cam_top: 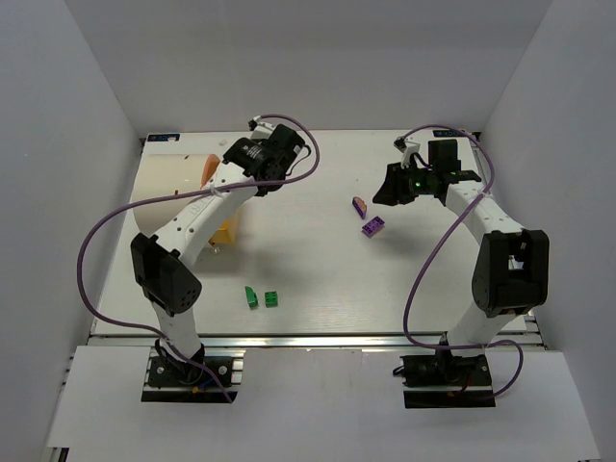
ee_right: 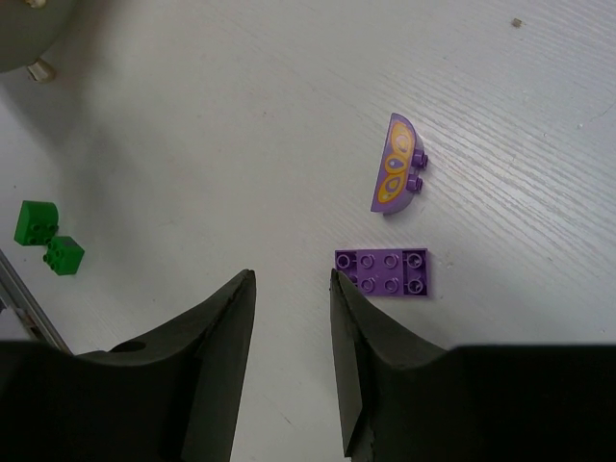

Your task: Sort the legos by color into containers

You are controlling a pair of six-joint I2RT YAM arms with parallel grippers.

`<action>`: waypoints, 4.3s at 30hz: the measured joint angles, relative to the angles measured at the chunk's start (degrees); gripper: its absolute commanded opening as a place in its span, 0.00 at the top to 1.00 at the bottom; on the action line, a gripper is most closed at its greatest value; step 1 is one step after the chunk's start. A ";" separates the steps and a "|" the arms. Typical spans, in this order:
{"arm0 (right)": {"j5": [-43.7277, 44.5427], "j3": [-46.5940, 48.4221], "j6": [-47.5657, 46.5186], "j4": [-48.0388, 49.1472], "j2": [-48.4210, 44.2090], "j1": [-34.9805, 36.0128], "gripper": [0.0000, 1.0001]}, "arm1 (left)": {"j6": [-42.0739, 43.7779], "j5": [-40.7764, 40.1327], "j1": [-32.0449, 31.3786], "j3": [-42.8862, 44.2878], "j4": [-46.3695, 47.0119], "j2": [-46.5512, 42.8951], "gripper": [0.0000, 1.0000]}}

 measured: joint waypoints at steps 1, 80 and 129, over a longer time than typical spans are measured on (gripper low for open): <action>-0.02 0.00 0.00 0.02 0.00 0.00 0.58 | 0.00 -0.90 0.02 -0.87 -0.20 -0.44 0.95; -4.39 -2.97 -46.10 -2.71 3.69 44.13 0.28 | -26.45 34.56 1.75 -53.96 10.54 -47.87 0.37; 11.37 6.34 -18.88 13.97 7.63 40.48 1.00 | -36.57 25.16 2.38 -51.69 -0.90 -57.48 0.33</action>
